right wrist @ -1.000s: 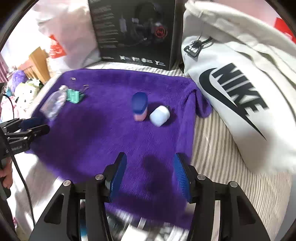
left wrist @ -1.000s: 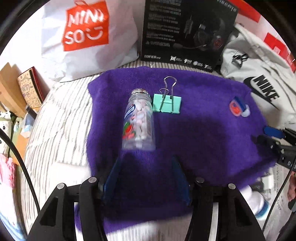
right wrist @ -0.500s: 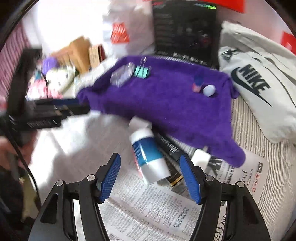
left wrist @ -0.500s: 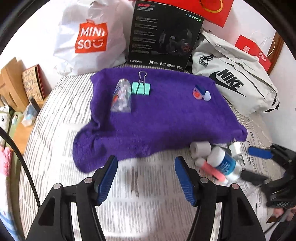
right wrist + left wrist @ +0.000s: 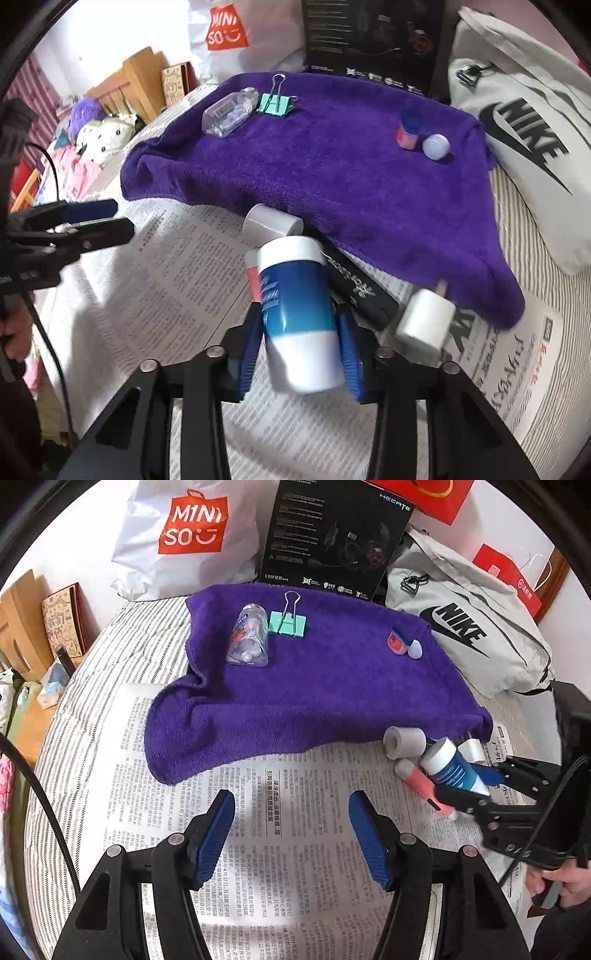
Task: Organize rigid objects
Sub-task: 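Grasp the large white-and-blue bottle with the right tool while the left tool grasps the pink tube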
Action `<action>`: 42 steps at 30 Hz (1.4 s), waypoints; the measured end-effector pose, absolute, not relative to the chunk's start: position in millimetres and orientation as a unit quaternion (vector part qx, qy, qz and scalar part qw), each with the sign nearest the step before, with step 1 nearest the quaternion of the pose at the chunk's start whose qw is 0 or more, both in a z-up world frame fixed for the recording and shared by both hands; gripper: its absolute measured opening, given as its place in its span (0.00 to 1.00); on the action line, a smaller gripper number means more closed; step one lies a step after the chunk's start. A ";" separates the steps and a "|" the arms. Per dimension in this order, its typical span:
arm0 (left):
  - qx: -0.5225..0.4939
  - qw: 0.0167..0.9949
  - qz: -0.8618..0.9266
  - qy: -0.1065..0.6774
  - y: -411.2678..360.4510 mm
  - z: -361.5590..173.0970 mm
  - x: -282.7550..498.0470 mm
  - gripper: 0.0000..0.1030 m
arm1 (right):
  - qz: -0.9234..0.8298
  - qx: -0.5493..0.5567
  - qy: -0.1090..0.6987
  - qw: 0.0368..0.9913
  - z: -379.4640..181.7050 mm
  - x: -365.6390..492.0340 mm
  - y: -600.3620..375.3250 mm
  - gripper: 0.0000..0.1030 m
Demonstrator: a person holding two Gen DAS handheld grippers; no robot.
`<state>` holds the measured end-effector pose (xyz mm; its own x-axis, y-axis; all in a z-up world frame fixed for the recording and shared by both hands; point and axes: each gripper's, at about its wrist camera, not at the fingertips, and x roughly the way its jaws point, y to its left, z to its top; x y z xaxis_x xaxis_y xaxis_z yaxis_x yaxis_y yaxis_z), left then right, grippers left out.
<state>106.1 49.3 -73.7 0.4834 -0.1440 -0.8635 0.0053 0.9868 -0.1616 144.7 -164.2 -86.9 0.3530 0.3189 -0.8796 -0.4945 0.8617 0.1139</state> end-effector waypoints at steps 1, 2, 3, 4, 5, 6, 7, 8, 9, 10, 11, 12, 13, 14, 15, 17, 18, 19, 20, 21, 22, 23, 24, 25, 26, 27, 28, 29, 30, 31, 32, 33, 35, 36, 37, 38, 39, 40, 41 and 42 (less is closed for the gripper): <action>-0.069 0.858 -0.046 0.507 49.1 -74.4 106.3 0.60 | 0.246 -0.079 0.512 0.819 -85.2 142.2 -168.5 0.36; -0.070 0.857 -0.050 0.508 47.5 -75.8 106.8 0.60 | 0.241 -0.073 0.514 0.820 -83.8 139.3 -173.5 0.36; -0.071 0.856 -0.052 0.509 45.7 -76.7 107.3 0.60 | 0.235 -0.067 0.513 0.823 -82.4 135.2 -179.5 0.36; -0.070 0.855 -0.057 0.510 42.3 -78.1 108.0 0.60 | 0.232 -0.062 0.514 0.824 -81.8 131.0 -184.9 0.36; -0.070 0.854 -0.060 0.511 38.7 -79.3 108.1 0.60 | 0.227 -0.057 0.514 0.825 -82.1 127.7 -190.0 0.36; -0.068 0.854 -0.065 0.513 34.6 -80.5 108.9 0.60 | 0.221 -0.054 0.518 0.824 -83.5 125.0 -194.7 0.36; -0.065 0.853 -0.069 0.514 30.8 -81.8 109.7 0.60 | 0.214 -0.054 0.522 0.824 -84.9 122.1 -199.1 0.36; -0.061 0.851 -0.073 0.516 24.8 -83.5 111.0 0.60 | 0.207 -0.052 0.522 0.826 -85.3 118.6 -203.4 0.36; -0.059 0.850 -0.075 0.518 20.9 -84.3 111.9 0.60 | 0.205 -0.044 0.521 0.828 -85.1 112.8 -209.7 0.36; -0.058 0.849 -0.079 0.519 16.7 -84.8 112.6 0.60 | 0.203 -0.036 0.521 0.828 -85.2 107.2 -215.7 0.36; -0.056 0.848 -0.085 0.519 9.5 -84.6 112.9 0.60 | 0.200 -0.030 0.521 0.829 -85.3 102.3 -221.0 0.36; -0.054 0.848 -0.089 0.519 4.4 -84.2 113.3 0.60 | 0.192 -0.027 0.523 0.830 -87.1 97.6 -228.8 0.36; -0.052 0.848 -0.093 0.520 -1.3 -84.0 113.7 0.60 | 0.182 -0.026 0.524 0.832 -88.5 95.0 -234.4 0.36; -0.048 0.847 -0.097 0.520 -8.6 -84.2 114.3 0.60 | 0.169 -0.024 0.523 0.835 -89.8 92.6 -240.5 0.36; -0.047 0.846 -0.099 0.523 -17.0 -85.2 116.1 0.60 | 0.158 -0.019 0.523 0.837 -91.0 90.5 -247.3 0.36; -0.047 0.842 -0.106 0.527 -33.6 -87.4 119.4 0.60 | 0.149 -0.005 0.524 0.839 -93.6 88.8 -258.3 0.36; -0.047 0.841 -0.109 0.528 -40.8 -88.4 120.9 0.60 | 0.145 0.004 0.522 0.841 -94.1 87.3 -263.3 0.36; -0.046 0.840 -0.108 0.530 -47.2 -89.4 122.3 0.60 | 0.146 0.009 0.521 0.841 -94.9 86.4 -265.8 0.36; -0.041 0.839 -0.106 0.532 -55.7 -90.8 123.7 0.60 | 0.146 0.011 0.521 0.841 -95.5 85.8 -267.4 0.36; -0.037 0.838 -0.104 0.535 -62.4 -92.1 125.1 0.60 | 0.144 0.011 0.520 0.842 -96.1 85.4 -268.5 0.36; -0.035 0.836 -0.102 0.538 -67.7 -93.9 126.5 0.60 | 0.141 0.011 0.519 0.843 -96.6 85.5 -268.8 0.36; -0.033 0.834 -0.097 0.543 -73.8 -96.6 127.9 0.60 | 0.138 0.011 0.519 0.844 -97.8 85.8 -268.6 0.36; -0.032 0.832 -0.093 0.546 -77.0 -98.7 129.1 0.60 | 0.139 0.013 0.518 0.844 -98.6 86.6 -268.6 0.36; -0.029 0.829 -0.087 0.551 -81.6 -101.7 131.1 0.60 | 0.139 0.015 0.518 0.844 -99.7 86.7 -268.5 0.36; -0.025 0.827 -0.079 0.555 -84.9 -104.7 132.9 0.60 | 0.139 0.017 0.518 0.844 -100.8 87.0 -267.8 0.36; -0.021 0.827 -0.073 0.557 -86.8 -106.7 133.5 0.62 | 0.140 0.019 0.518 0.844 -102.2 86.9 -267.7 0.36; -0.015 0.831 -0.067 0.552 -89.6 -106.7 133.0 0.63 | 0.140 0.020 0.518 0.844 -103.6 86.5 -267.1 0.36; -0.001 0.832 -0.057 0.552 -92.2 -108.2 133.2 0.63 | 0.141 0.023 0.518 0.844 -104.9 86.1 -266.6 0.36; 0.008 0.833 -0.057 0.550 -93.0 -108.2 132.4 0.65 | 0.140 0.022 0.516 0.845 -105.9 84.8 -266.5 0.36; 0.020 0.833 -0.053 0.550 -92.6 -108.2 131.0 0.66 | 0.140 0.020 0.513 0.847 -106.0 83.1 -266.4 0.36; 0.037 0.832 -0.043 0.552 -88.6 -109.3 128.2 0.66 | 0.140 0.020 0.511 0.848 -106.1 82.5 -266.4 0.36; 0.047 0.833 -0.036 0.550 -83.9 -109.9 125.7 0.68 | 0.140 0.021 0.510 0.849 -106.2 82.0 -267.0 0.36; 0.044 0.835 -0.030 0.547 -68.3 -109.5 119.8 0.68 | 0.141 0.026 0.505 0.851 -106.4 81.0 -268.7 0.36; 0.035 0.835 -0.026 0.548 -58.6 -109.1 117.9 0.68 | 0.142 0.027 0.503 0.852 -106.5 80.5 -269.1 0.36; 0.029 0.836 -0.022 0.548 -51.3 -108.6 116.9 0.68 | 0.141 0.026 0.502 0.853 -106.3 80.3 -268.9 0.36; 0.026 0.838 -0.021 0.545 -45.5 -107.8 117.2 0.68 | 0.141 0.025 0.502 0.853 -106.0 80.6 -268.4 0.36; 0.024 0.839 -0.025 0.543 -42.9 -107.6 117.5 0.68 | 0.140 0.021 0.503 0.853 -105.8 80.8 -267.1 0.36; 0.024 0.839 -0.029 0.542 -42.6 -108.1 118.0 0.67 | 0.140 0.015 0.503 0.853 -105.6 80.8 -265.6 0.36; 0.028 0.841 -0.033 0.540 -43.0 -108.2 119.4 0.66 | 0.140 0.010 0.503 0.853 -105.7 80.5 -264.5 0.36; 0.030 0.841 -0.034 0.539 -43.2 -108.4 120.5 0.65 | 0.139 0.006 0.502 0.853 -106.0 80.3 -263.3 0.36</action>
<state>120.5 -43.2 -108.4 0.4163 -0.0248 -0.9089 0.0897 0.9959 0.0139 80.3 -263.3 -106.0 0.4562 0.2433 -0.8559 -0.2321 0.9611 0.1495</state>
